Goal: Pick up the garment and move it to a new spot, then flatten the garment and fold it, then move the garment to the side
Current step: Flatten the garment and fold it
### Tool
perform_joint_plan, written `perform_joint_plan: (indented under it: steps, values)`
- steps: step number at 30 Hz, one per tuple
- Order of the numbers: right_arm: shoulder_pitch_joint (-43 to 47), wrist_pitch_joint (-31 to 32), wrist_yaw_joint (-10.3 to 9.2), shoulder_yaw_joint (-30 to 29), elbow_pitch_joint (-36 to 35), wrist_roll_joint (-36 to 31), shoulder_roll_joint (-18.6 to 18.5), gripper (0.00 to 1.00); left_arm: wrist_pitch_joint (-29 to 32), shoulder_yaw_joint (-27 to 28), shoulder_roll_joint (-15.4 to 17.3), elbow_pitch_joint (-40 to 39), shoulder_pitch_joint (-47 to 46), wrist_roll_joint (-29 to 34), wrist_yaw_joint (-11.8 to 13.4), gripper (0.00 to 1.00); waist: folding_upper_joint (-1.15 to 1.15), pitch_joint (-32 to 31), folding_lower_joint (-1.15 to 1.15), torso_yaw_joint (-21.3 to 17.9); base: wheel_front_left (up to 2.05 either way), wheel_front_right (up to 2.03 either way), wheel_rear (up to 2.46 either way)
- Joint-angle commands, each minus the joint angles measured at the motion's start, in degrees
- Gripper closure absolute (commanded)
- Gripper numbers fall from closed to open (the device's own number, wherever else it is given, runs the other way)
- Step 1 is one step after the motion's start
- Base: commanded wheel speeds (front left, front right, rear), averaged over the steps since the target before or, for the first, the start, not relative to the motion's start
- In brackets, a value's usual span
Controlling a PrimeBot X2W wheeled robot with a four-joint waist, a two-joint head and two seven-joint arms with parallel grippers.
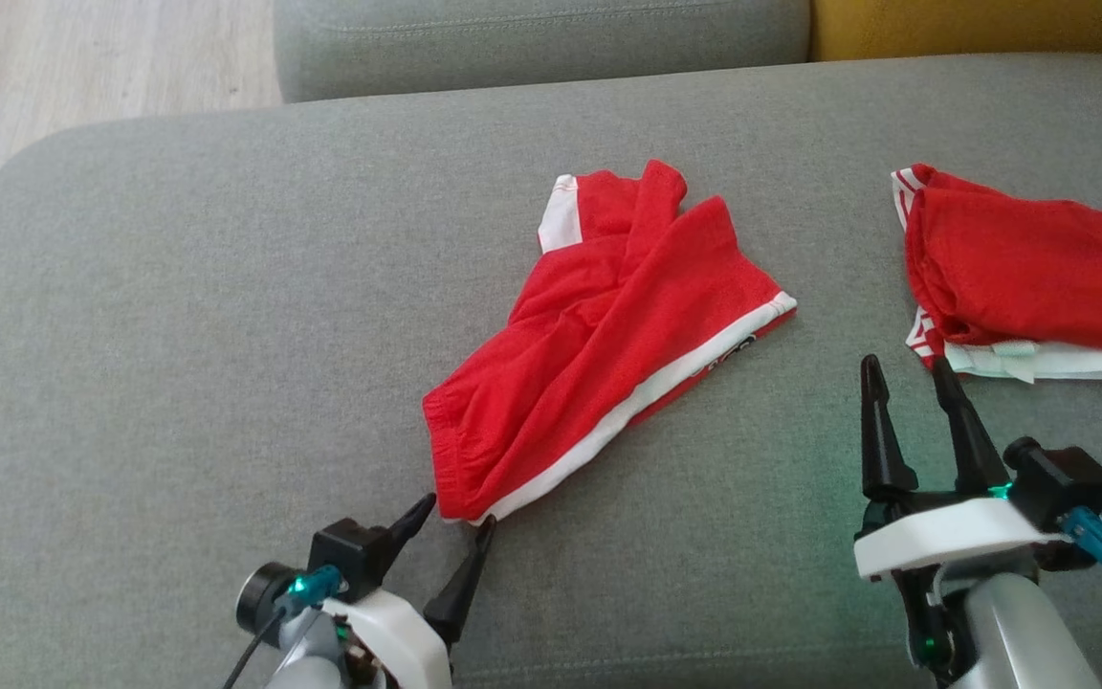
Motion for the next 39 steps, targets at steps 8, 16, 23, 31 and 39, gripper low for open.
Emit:
perform_joint_plan:
  steps: [8, 16, 23, 31, 39]
  values:
    - [-3.25, -0.33, 0.37, 0.29, -0.13, -1.74, -0.18, 0.0, -0.75, 2.37, -0.31, -2.56, -4.22, -1.75, -0.27, 1.0, 0.0, 0.94, 0.0, 0.78, 0.0, 0.0, 0.0]
    - [-8.91, 3.79, 0.37, -0.81, 5.76, -3.61, -0.18, 0.0, -0.78, 5.23, -0.54, -8.26, -4.14, 0.1, -0.19, 1.0, 0.0, 2.63, 0.0, 3.12, 0.0, 0.0, 0.0]
    - [-16.3, 7.55, 0.37, -2.12, 15.25, -0.56, -0.18, 0.0, -0.78, 5.8, -1.29, -9.91, -4.51, 1.71, -0.24, 1.0, 0.0, 4.5, 0.0, 4.99, 0.0, 0.0, 0.0]
    - [-23.15, 6.41, 0.37, -1.65, 25.16, -0.05, -0.18, 0.0, -0.78, 5.28, -2.15, -10.1, -5.6, 2.55, -0.31, 1.0, 0.0, 6.73, 0.0, 6.16, 0.0, 0.0, 0.0]
    - [-26.86, 3.14, 0.37, -0.26, 32.22, -0.16, -0.18, 0.0, -0.78, 5.09, -2.59, -9.99, -6.41, 2.86, -0.35, 1.0, 0.0, 7.88, 0.0, 6.45, 0.0, 0.0, 0.0]
